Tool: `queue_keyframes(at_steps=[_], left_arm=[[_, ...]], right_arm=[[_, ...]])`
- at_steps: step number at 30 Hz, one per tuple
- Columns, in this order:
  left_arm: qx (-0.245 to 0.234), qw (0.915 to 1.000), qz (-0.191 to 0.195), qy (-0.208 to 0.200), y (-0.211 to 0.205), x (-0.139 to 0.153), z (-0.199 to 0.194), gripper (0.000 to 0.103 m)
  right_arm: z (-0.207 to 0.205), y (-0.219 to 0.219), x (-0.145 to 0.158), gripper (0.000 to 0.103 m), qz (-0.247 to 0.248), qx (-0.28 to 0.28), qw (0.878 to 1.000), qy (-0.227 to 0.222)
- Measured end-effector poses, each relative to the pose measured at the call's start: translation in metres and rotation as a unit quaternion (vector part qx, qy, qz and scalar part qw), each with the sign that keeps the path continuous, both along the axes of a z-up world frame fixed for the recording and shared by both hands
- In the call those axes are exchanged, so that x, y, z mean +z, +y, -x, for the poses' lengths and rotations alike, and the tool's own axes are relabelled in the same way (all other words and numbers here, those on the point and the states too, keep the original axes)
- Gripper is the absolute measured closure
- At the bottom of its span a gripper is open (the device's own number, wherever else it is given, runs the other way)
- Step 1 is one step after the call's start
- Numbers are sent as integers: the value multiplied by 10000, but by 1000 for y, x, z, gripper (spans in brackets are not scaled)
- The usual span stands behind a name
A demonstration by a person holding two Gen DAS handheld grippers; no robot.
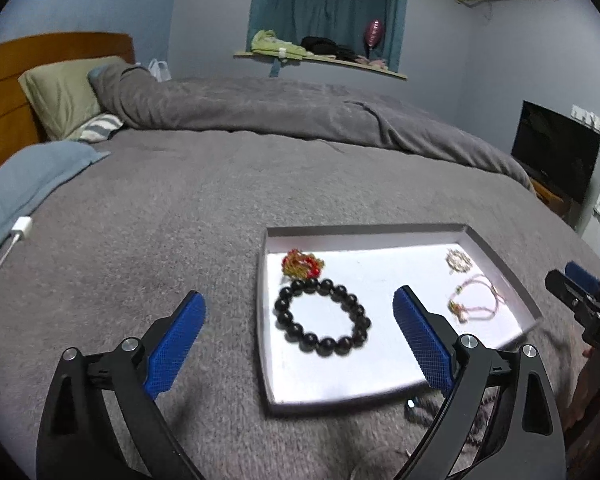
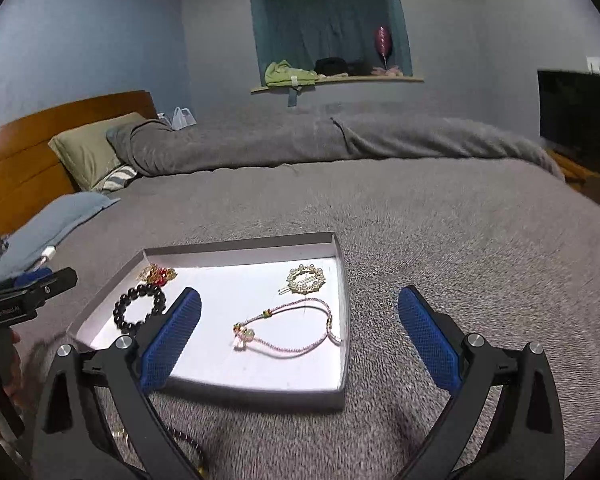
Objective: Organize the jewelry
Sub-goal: 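Move both tools back toward the silver bangles and dark bead bracelets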
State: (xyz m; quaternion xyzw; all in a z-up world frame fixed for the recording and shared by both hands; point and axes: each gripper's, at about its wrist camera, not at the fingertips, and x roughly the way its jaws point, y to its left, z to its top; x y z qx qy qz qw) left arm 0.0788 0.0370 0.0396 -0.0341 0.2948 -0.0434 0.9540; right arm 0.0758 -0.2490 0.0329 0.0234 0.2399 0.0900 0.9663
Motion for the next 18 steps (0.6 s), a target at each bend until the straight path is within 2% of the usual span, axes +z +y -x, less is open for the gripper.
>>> queue_keyframes(at_steps=[5, 10, 15, 18], left_arm=[[-61, 9999, -145, -50, -4, -1, 15, 9], [-66, 9999, 122, 71, 4, -7, 25, 9], [-154, 9990, 245, 340, 12, -23, 37, 9], [-289, 9982, 166, 508, 11, -33, 46, 9]], right_arm=[[23, 8, 3, 6, 297, 105, 9994, -145], [37, 10, 2, 6, 321, 218, 9992, -138], [46, 12, -3, 6, 354, 272, 9990, 4], [52, 10, -12, 6, 324, 316, 9988, 208]])
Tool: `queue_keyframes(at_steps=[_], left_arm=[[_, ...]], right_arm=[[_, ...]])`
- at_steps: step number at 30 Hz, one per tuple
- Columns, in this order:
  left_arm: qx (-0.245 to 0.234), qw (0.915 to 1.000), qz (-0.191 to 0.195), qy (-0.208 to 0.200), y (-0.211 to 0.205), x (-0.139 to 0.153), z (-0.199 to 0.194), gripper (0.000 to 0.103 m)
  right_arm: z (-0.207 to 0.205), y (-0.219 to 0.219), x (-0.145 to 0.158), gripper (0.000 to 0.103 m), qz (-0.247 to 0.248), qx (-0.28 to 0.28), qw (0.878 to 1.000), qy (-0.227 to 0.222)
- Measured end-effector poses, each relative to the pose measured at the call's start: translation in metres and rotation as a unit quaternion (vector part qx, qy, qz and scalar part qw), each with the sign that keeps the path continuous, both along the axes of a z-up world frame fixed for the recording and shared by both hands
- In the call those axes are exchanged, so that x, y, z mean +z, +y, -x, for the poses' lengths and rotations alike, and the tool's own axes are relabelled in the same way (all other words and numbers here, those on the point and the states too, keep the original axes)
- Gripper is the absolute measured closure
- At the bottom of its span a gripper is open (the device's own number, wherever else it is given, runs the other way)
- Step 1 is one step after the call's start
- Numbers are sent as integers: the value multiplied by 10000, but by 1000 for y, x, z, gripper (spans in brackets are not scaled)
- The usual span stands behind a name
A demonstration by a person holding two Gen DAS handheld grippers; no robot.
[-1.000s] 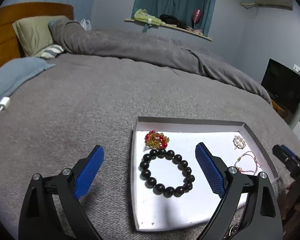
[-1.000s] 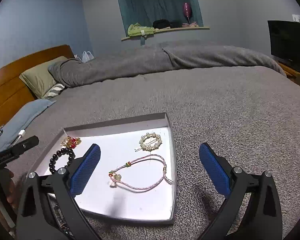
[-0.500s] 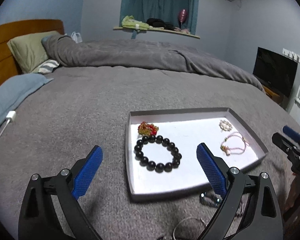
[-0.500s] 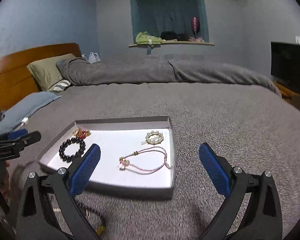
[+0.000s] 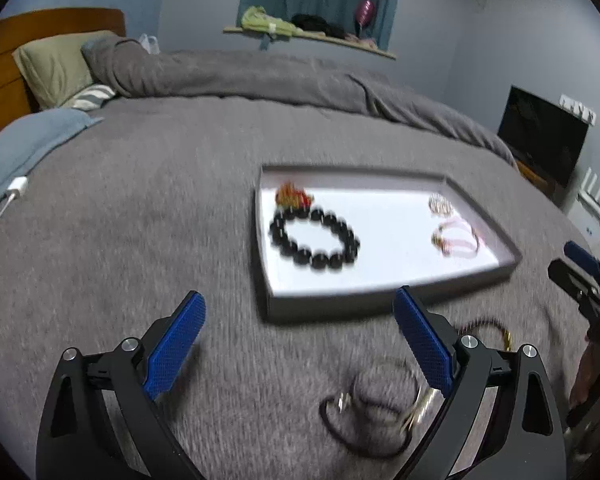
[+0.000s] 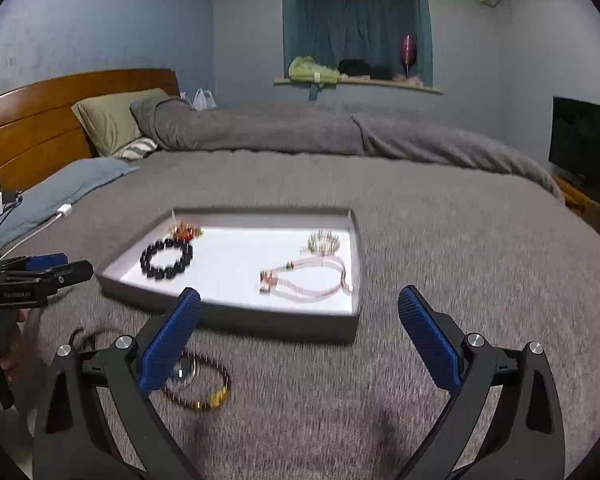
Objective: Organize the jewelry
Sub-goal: 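Move both tools back toward the silver bangles and dark bead bracelets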
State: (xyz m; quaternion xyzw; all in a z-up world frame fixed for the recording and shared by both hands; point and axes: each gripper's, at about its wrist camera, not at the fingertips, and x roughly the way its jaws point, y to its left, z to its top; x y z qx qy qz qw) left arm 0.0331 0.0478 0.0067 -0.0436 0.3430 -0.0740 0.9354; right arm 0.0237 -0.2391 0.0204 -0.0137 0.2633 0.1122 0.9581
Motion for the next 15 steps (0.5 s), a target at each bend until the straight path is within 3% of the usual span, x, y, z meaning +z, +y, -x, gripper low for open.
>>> queue_keyframes(at_steps=[4, 11, 15], left_arm=[[-105, 9996, -226, 124, -5, -8, 7, 9], [-590, 9980, -129, 205, -18, -12, 13, 12], [-799, 9957, -266, 375, -28, -19, 12, 34]], right_arm=[[4, -5, -14, 6, -90, 26, 9992, 400], [0, -9, -30, 6, -401, -19, 9951, 905], [1, -4, -30, 6, -355, 44, 9952, 911]])
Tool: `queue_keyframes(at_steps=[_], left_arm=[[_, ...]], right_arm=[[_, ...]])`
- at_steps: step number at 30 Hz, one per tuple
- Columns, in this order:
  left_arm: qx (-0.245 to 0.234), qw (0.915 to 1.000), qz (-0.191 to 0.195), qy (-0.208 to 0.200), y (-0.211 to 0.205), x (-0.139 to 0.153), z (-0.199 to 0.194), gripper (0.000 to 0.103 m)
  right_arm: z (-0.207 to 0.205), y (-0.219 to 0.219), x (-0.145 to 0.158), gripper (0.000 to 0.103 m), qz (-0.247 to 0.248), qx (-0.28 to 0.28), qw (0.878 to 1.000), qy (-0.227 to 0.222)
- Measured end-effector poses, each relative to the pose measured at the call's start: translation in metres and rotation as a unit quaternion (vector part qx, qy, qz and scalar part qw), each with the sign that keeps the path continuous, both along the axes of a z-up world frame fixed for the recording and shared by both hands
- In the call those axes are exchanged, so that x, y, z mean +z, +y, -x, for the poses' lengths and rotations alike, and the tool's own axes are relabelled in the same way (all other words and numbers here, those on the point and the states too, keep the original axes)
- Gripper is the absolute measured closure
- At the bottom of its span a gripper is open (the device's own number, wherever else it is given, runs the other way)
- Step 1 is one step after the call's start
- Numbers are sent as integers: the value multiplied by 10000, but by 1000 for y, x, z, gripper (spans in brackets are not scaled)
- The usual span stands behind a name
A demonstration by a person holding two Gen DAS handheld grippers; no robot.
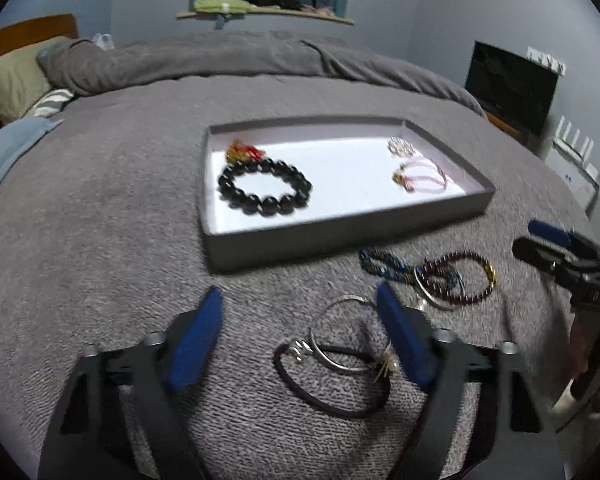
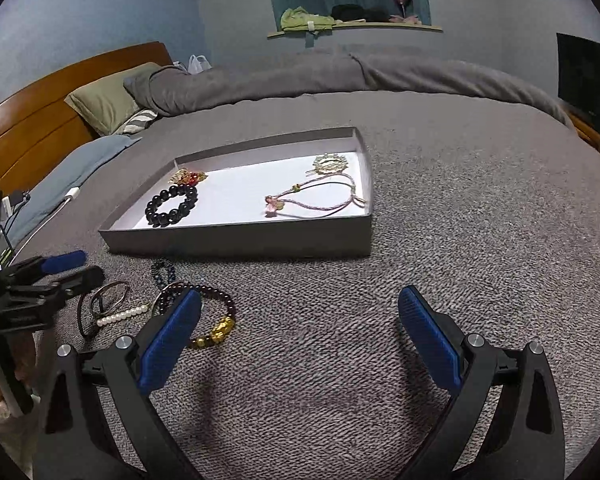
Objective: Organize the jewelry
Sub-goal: 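Move both tools back toward the silver bangles and dark bead bracelets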
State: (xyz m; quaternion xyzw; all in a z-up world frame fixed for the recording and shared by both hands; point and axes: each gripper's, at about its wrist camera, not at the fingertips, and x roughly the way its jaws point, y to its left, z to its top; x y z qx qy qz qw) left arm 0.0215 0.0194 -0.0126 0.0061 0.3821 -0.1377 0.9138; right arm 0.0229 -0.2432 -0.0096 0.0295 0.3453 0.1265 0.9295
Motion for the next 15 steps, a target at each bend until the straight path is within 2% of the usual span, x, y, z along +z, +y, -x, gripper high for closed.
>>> queue_keyframes(at_steps=[5, 7, 9, 15], left_arm=[[-168, 9997, -99, 131, -8, -6, 0, 53], [-256, 9995, -102, 178, -11, -7, 0, 64], [-275, 9993, -152, 210, -13, -9, 0, 68], [-285, 9988, -262, 290, -14, -12, -2, 82]], right_arm=[[1, 5, -1, 6, 99, 89, 9999, 3], [1, 7, -2, 6, 111, 106, 9999, 20], [1, 8, -3, 7, 110, 139, 9998, 36], [1, 16, -5, 33, 229, 189, 9996, 41]])
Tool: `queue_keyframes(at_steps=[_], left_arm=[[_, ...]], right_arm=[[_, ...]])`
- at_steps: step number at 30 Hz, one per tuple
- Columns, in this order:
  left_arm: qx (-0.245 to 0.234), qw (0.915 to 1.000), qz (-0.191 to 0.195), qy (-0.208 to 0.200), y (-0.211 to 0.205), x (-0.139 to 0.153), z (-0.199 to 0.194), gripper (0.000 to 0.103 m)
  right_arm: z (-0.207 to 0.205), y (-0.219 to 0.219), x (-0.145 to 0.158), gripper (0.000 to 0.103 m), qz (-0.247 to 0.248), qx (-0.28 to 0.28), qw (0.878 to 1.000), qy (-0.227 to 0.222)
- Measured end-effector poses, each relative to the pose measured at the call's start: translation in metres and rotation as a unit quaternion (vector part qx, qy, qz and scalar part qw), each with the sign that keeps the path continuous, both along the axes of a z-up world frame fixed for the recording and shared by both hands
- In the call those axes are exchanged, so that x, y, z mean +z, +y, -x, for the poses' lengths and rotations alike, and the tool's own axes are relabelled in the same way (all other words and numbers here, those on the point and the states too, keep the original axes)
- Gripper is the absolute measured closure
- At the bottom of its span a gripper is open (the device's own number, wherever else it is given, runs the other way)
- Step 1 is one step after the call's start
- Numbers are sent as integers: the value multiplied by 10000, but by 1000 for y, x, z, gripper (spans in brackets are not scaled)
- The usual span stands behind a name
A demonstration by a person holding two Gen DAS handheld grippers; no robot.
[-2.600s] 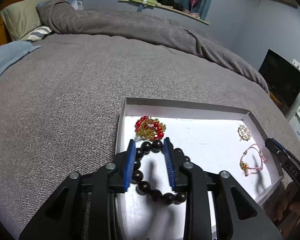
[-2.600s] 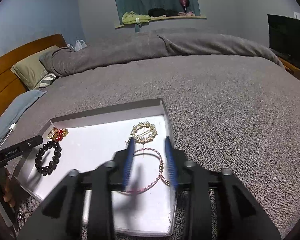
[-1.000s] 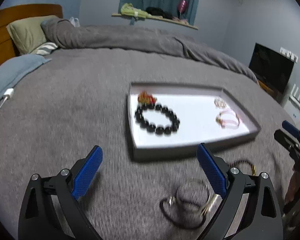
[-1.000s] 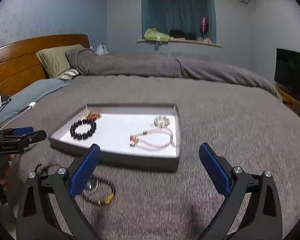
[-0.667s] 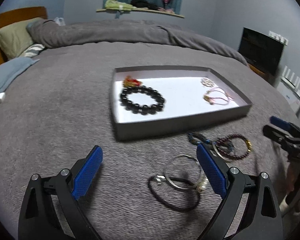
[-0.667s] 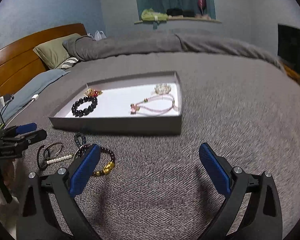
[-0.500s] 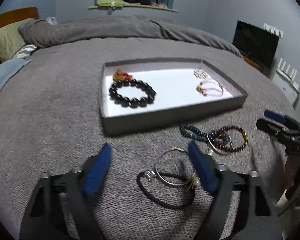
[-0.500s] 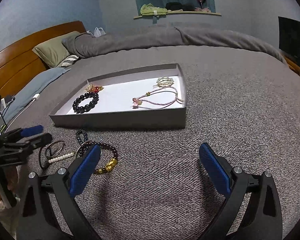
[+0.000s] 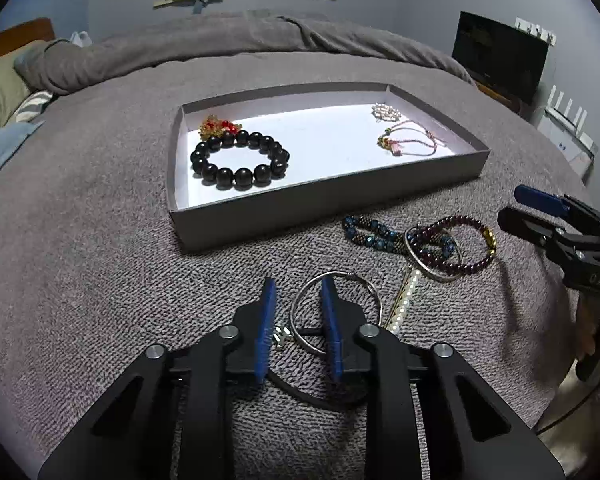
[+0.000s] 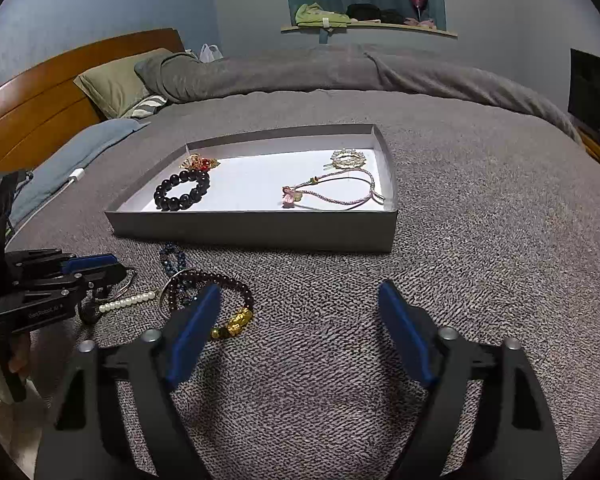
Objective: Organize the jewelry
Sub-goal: 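Move both tools back toward the silver bangles and dark bead bracelets, then grasp silver bangle with left tool while right tool grasps dark bead bracelet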
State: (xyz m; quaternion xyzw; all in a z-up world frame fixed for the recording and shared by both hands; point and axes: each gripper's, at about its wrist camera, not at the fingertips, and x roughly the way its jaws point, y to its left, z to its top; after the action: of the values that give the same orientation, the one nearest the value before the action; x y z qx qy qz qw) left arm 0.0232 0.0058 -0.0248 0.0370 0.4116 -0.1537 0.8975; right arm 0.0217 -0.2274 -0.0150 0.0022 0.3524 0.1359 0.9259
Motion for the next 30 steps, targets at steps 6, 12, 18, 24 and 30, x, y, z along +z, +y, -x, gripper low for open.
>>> queue_keyframes(at_steps=[6, 12, 18, 24, 30], left_arm=[[-29, 10000, -74, 47, -1, -2, 0, 87], [-197, 9997, -122, 52, -8, -3, 2, 96], [-269, 9994, -190, 99, -9, -8, 1, 96], [-301, 9991, -265, 111, -11, -10, -1, 96], [-270, 9996, -104, 35, -7, -5, 1, 98]], right_arm=[[0, 7, -3, 52, -90, 163, 9997, 145], [-2, 13, -10, 66, -184, 282, 9987, 374], [-5, 18, -17, 68, -156, 300, 9983, 482], [-5, 25, -19, 87, -167, 434, 9974, 550], [-4, 19, -15, 92, -464, 418, 9967, 523]])
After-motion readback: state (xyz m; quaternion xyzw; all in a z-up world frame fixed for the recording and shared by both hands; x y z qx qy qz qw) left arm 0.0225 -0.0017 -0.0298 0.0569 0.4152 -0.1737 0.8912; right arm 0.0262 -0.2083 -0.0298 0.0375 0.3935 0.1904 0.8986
